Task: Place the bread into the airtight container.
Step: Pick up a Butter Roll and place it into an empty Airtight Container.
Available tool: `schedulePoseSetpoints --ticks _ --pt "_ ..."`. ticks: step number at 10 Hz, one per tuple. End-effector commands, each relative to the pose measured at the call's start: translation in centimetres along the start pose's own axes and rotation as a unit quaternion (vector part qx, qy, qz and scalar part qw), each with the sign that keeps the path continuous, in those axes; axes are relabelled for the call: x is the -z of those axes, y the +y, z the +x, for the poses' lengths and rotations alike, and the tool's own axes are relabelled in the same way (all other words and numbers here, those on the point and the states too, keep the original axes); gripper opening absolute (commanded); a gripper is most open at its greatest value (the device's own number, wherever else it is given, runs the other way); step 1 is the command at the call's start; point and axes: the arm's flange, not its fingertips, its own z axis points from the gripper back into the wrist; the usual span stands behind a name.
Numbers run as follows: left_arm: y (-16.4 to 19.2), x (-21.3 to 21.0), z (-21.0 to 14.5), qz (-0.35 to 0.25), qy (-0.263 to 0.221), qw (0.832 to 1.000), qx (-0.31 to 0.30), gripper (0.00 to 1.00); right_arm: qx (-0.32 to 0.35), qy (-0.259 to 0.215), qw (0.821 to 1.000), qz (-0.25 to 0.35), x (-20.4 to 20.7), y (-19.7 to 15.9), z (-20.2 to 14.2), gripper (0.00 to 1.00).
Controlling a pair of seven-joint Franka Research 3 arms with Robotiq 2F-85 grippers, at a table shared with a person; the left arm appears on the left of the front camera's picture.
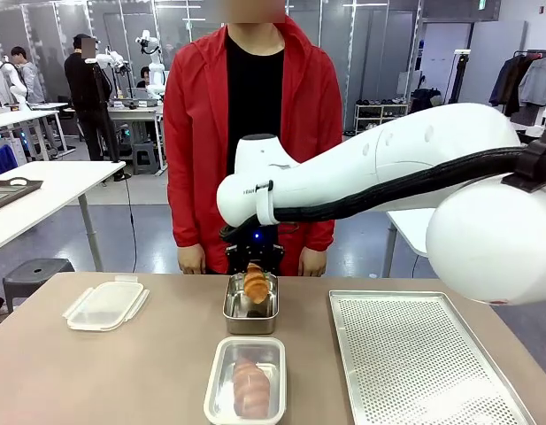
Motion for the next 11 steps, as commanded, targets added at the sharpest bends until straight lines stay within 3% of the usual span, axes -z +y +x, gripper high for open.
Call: schedulePoseSetpoints --ticks 1,2,4,5,6,10,11 --pt "0.0 -0.1 0.1 -0.001 -0.001 1.000 0.002 1.00 0.016 -0.019 1.000 -0.017 1.5 0.5 -0.3 0.42" --pt "0.0 -0.1 0.1 -0.001 -0.001 1.000 0.002 1.00 0.018 -0.028 0.999 -0.009 2.5 0.7 -0.2 0.42" --pt "0.0 -0.1 0.1 -0.001 -0.001 1.000 0.002 1.00 0.022 -0.035 0.999 -0.008 3.8 0.9 -0.1 0.63" --pt "0.0 -0.1 0.1 -0.001 -0.001 1.000 0.002 1.00 0.027 -0.040 0.999 -0.014 4.1 0.8 -0.1 0.88" --pt "0.0 -0.1 0.1 -0.001 -0.001 1.000 0.002 1.00 0.030 -0.032 0.999 -0.021 4.1 0.5 -0.3 1.00" --pt "0.0 -0.1 0.1 -0.001 -0.001 1.000 0.002 1.00 0.017 -0.018 0.999 -0.020 3.9 0.0 -1.3 1.00" --pt "0.0 -0.1 0.1 -0.001 -0.001 1.000 0.002 1.00 0.013 -0.019 1.000 -0.008 4.3 0.4 0.2 1.00"
